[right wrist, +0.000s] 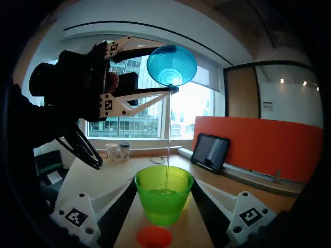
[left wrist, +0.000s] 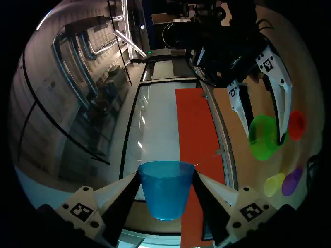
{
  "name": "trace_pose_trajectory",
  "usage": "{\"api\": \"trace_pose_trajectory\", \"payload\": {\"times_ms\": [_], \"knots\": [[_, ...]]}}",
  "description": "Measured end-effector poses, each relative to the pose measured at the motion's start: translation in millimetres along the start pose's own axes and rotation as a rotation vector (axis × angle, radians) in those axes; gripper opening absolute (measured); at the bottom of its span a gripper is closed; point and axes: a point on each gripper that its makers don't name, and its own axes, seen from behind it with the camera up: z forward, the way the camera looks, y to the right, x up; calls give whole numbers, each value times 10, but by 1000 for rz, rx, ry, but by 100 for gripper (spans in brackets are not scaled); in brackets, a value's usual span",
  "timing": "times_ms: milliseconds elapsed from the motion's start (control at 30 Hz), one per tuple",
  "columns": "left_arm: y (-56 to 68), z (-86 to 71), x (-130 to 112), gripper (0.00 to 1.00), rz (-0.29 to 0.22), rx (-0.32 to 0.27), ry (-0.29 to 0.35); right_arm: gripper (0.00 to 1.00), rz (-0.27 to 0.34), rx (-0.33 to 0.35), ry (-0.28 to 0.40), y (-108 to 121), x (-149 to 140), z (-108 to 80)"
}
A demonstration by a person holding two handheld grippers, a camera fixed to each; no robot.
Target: Pour water
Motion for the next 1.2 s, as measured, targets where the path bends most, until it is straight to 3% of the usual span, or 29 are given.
{"api": "trace_pose_trajectory", "payload": {"times_ms": [300,700,1000,1100,1200], "knots": [[-5,7,52,87,40,7,11,92,1,0,4,0,18,-3],[38,8,91,87,54,7,15,92,0,0,5,-6,28,-10],[-14,9,57,87,52,9,13,92,-2,0,6,-2,34,-7],[-20,15,26,87,35,7,10,92,-2,-1,6,3,32,-5],[-22,25,-9,87,-15,4,9,92,-3,-4,7,10,36,-1]]}}
